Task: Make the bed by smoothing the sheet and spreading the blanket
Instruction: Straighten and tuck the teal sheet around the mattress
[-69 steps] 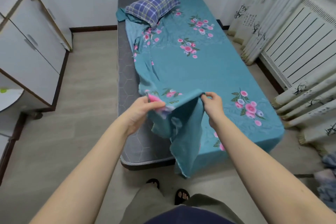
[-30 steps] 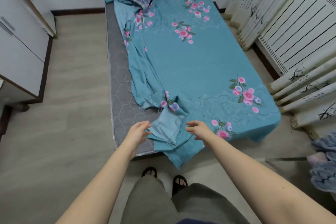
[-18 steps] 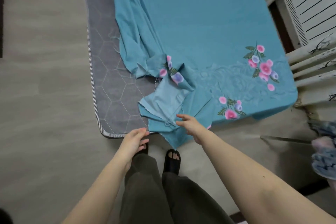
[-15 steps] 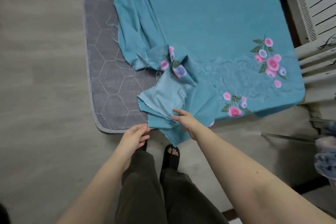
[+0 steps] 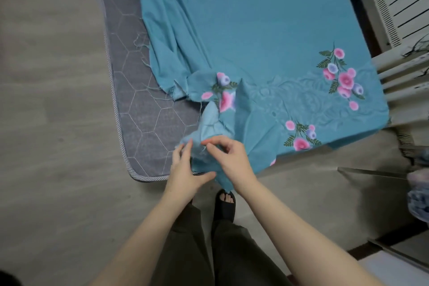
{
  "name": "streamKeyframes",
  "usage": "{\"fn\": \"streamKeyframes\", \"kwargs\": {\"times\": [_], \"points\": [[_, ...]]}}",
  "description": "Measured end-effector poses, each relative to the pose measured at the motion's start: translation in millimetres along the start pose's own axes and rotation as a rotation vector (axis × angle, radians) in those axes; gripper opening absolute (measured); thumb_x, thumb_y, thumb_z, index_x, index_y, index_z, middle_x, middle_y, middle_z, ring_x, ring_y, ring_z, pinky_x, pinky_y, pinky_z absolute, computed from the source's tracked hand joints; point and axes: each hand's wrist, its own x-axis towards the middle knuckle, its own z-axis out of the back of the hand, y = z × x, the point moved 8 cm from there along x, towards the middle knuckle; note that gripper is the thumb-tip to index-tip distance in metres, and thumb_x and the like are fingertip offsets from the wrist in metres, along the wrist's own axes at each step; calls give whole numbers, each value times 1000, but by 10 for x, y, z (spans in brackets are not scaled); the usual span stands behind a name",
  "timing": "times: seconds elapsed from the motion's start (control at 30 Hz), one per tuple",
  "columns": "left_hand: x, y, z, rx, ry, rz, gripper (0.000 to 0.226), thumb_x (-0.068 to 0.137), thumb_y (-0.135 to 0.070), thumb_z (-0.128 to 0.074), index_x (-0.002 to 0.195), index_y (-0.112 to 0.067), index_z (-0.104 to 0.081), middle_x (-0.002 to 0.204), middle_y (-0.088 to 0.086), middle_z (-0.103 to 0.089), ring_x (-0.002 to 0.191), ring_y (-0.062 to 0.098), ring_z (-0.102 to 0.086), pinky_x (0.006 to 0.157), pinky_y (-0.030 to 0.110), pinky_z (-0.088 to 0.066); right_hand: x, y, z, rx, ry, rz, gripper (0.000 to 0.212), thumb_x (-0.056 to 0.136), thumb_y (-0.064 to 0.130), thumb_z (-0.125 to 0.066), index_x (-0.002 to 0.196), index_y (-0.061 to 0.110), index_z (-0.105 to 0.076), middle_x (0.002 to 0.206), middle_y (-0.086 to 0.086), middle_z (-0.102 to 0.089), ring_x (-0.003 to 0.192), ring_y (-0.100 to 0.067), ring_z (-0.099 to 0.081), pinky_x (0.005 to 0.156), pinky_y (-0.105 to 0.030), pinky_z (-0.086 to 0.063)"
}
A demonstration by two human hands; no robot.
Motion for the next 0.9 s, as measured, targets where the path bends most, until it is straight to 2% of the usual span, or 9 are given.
{"fn": "streamKeyframes", "kwargs": {"times": [0.13,0.2,0.27,0.37,0.5,0.6,0.77,0.83,0.9], "points": [[-44,-522,245,228,-128,-103,48,76,-26,-64,122,-38,-57,135,2,-47,119,28,-46,88,35,-43,-329,617,66,143,68,158,20,82,-8,-57,93,0,-72,96,-2,-66,98,-8,-61,93,-20,-46],[-91,-755,412,115,-182,-77,23,76,-15,-52,84,-29,-69,88,4,-68,82,28,-59,65,32,-42,-431,840,173,165,26,219,32,72,-7,-47,93,-1,-69,99,-6,-66,103,-11,-60,99,-23,-44],[-154,-1015,556,-136,-195,-20,19,75,-18,-49,63,-20,-64,61,-4,-57,64,19,-44,55,31,-37,-504,913,319,183,-77,229,42,61,-5,-40,97,0,-61,108,-11,-63,112,-17,-57,107,-31,-40],[-335,-1587,761,-404,-207,-42,16,75,-29,-51,71,-17,-61,70,2,-50,69,15,-39,61,32,-35,-625,740,429,61,-199,97,56,58,4,-52,113,14,-42,123,-4,-45,123,-18,-44,109,-33,-34],[-694,-2361,838,-668,-64,-88,23,86,-32,-60,83,-12,-71,85,7,-67,79,20,-62,72,37,-48,-767,341,211,-418,-19,-224,122,61,47,-82,149,16,-4,150,2,-9,141,-21,-14,118,-42,-18],[-1002,-2842,832,-829,111,-142,27,94,-21,-54,81,-16,-77,92,3,-76,86,18,-72,75,31,-57,-801,502,503,-535,-313,-266,100,65,66,-67,145,21,-26,144,0,-31,136,-26,-29,108,-52,-24],[-1391,-3317,1019,-985,237,-174,33,97,-23,-44,96,-3,-71,91,11,-75,83,22,-72,73,34,-59,-698,937,1197,-282,-504,-203,20,92,35,-52,97,19,-63,92,-9,-61,92,-30,-55,80,-35,-40],[-1454,-3379,1167,-1038,155,-207,29,98,-19,-44,99,-2,-67,86,10,-75,80,19,-72,70,32,-60,-686,1058,1465,-145,-501,-143,16,90,7,-49,82,16,-61,69,-1,-55,74,-21,-49,56,-21,-39],[-1449,-3301,1337,-1092,7,-203,20,97,-15,-47,97,-5,-64,88,9,-74,80,19,-71,71,32,-61,-712,1131,1772,-57,-506,-133,31,84,-6,-43,98,11,-64,87,0,-58,87,-17,-50,68,-17,-41]]}}
